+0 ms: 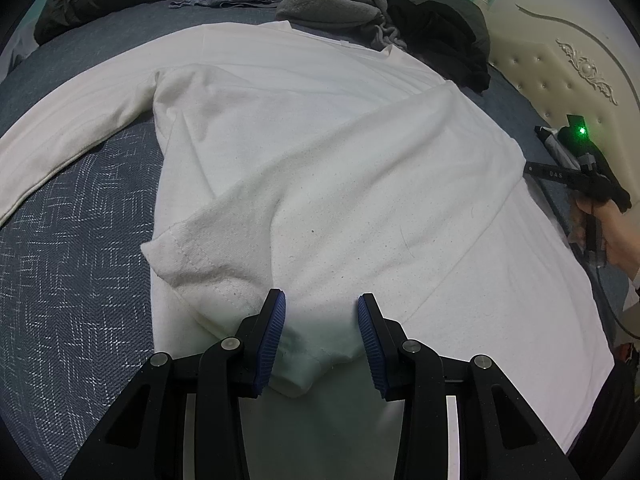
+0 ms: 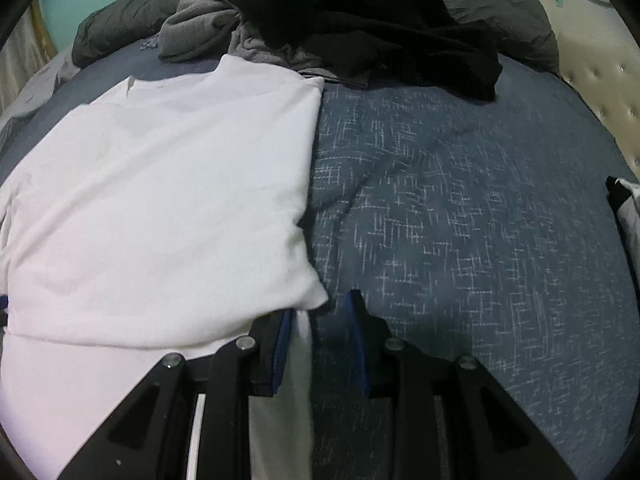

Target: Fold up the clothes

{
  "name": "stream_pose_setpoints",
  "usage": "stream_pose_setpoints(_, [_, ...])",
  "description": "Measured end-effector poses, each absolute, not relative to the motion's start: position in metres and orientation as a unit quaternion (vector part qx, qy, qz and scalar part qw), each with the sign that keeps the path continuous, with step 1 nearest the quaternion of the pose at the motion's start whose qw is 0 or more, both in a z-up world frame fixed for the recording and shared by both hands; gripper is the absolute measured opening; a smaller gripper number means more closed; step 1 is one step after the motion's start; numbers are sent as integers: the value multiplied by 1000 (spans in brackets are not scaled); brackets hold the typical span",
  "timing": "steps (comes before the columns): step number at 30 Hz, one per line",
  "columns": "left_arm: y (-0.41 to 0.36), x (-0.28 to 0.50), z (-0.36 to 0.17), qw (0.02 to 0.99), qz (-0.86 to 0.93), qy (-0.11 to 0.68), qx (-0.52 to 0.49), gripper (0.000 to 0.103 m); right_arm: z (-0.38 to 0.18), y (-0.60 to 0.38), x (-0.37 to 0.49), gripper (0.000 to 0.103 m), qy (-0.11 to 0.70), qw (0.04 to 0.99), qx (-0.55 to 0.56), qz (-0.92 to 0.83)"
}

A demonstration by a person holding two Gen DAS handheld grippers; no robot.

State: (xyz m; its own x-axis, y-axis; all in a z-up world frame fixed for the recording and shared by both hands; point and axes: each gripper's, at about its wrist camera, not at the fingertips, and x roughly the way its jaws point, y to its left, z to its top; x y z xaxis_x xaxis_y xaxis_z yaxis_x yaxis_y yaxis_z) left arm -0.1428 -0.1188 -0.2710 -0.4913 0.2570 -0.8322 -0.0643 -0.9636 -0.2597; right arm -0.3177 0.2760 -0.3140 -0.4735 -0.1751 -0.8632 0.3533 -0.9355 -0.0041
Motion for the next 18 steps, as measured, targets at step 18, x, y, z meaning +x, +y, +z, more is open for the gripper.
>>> stream_pose_setpoints(18, [-118,-144,-271,93,858,-101,-495,41,-308,305,-309,25,57,123,478,-868])
